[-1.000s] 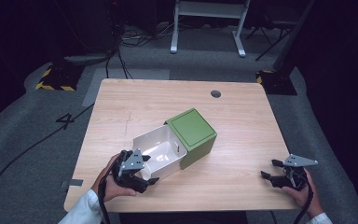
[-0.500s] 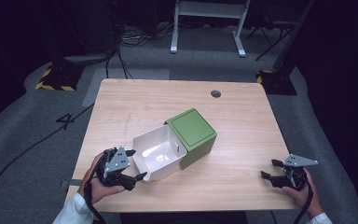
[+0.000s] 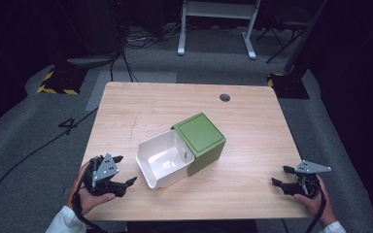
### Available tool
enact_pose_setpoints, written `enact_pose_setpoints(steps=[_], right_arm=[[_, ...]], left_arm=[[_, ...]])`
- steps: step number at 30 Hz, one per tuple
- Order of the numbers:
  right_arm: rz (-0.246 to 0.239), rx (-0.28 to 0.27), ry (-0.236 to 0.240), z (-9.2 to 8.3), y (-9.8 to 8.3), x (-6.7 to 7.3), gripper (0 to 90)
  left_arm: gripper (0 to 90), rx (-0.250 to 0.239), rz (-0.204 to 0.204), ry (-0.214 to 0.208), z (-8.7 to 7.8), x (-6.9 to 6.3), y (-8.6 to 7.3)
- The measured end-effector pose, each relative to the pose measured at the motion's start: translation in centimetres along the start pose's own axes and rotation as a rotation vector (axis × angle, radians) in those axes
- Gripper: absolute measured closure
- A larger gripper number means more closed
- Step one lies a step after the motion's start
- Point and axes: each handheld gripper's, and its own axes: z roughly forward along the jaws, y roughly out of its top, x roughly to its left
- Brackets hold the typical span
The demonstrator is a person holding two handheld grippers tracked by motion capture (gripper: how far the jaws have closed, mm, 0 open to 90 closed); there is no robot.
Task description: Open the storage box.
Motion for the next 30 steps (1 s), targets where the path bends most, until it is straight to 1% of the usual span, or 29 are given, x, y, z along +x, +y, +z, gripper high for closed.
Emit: enact_pose_setpoints(steps=[2,3,4,5,6,7,8,10,12,13,18,20,21,22,24,25,28,29,30], right_arm=[[0.000,0.000,0.000,0.0,0.0,0.0,21.9],[0.000,0.000,0.000,0.0,0.0,0.0,21.9],[0.000,0.000,0.000,0.0,0.0,0.0,21.9],[0.000,0.000,0.000,0.0,0.0,0.0,21.9],[0.000,0.000,0.000,0.0,0.0,0.0,21.9],[0.000,0.000,0.000,0.0,0.0,0.0,21.9],[0.000,0.000,0.000,0.0,0.0,0.0,21.9],[0.000,0.000,0.000,0.0,0.0,0.0,21.9],[0.000,0.000,0.000,0.0,0.0,0.0,21.9],[0.000,0.000,0.000,0.0,0.0,0.0,21.9],[0.000,0.000,0.000,0.0,0.0,0.0,21.9],[0.000,0.000,0.000,0.0,0.0,0.0,21.9],[0.000,0.000,0.000,0.0,0.0,0.0,21.9],[0.000,0.000,0.000,0.0,0.0,0.0,21.9],[0.000,0.000,0.001,0.0,0.0,0.0,21.9],[0.000,0.000,0.002,0.0,0.0,0.0,21.9],[0.000,0.000,0.003,0.0,0.0,0.0,21.9],[-0.001,0.000,0.003,0.0,0.0,0.0,21.8],[-0.001,0.000,0.003,0.0,0.0,0.0,21.9]], left_arm=[[17.5,0.015,-0.013,0.011,0.2,0.3,-0.6],[17.6,0.015,-0.013,0.011,0.2,0.3,-0.6],[17.5,0.030,-0.023,0.020,0.4,0.6,-1.1],[17.4,0.030,-0.023,0.020,0.4,0.6,-1.1],[17.4,0.045,-0.035,0.024,0.5,1.0,-1.7],[17.4,0.045,-0.035,0.024,0.5,1.0,-1.7],[17.4,0.055,-0.054,0.034,0.6,1.3,-2.2],[17.3,0.070,-0.066,0.036,0.8,1.6,-2.8],[17.4,0.079,-0.069,0.041,0.9,1.8,-3.0],[17.4,0.099,-0.081,0.050,1.1,2.0,-3.6],[17.3,0.131,-0.115,0.045,1.6,2.5,-4.8],[17.3,0.137,-0.127,0.048,1.7,2.7,-5.2],[17.4,0.137,-0.127,0.048,1.7,2.7,-5.2],[17.2,0.135,-0.153,0.055,1.8,2.9,-5.6],[17.2,0.136,-0.156,0.055,1.7,3.1,-5.8],[17.2,0.126,-0.185,0.050,1.8,3.3,-6.2],[17.2,0.132,-0.200,0.051,1.9,3.5,-6.6],[17.2,0.133,-0.231,0.051,2.1,3.6,-7.0],[17.2,0.136,-0.242,0.050,2.2,3.6,-7.2]])
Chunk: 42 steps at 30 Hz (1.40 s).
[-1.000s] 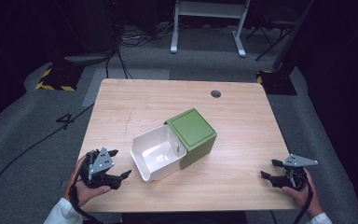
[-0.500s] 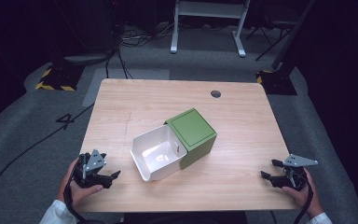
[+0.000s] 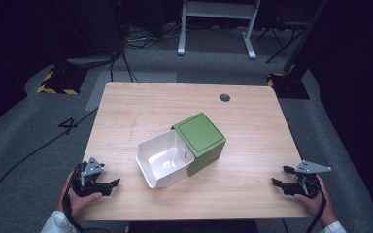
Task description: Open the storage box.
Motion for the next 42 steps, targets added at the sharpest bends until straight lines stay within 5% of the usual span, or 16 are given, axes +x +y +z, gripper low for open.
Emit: enact_pose_setpoints(steps=[42], right_arm=[[-0.001,0.000,-0.004,0.00,0.00,0.04,21.4]], left_arm=[[15.4,-0.016,-0.050,0.018,0.70,0.35,-0.08]])
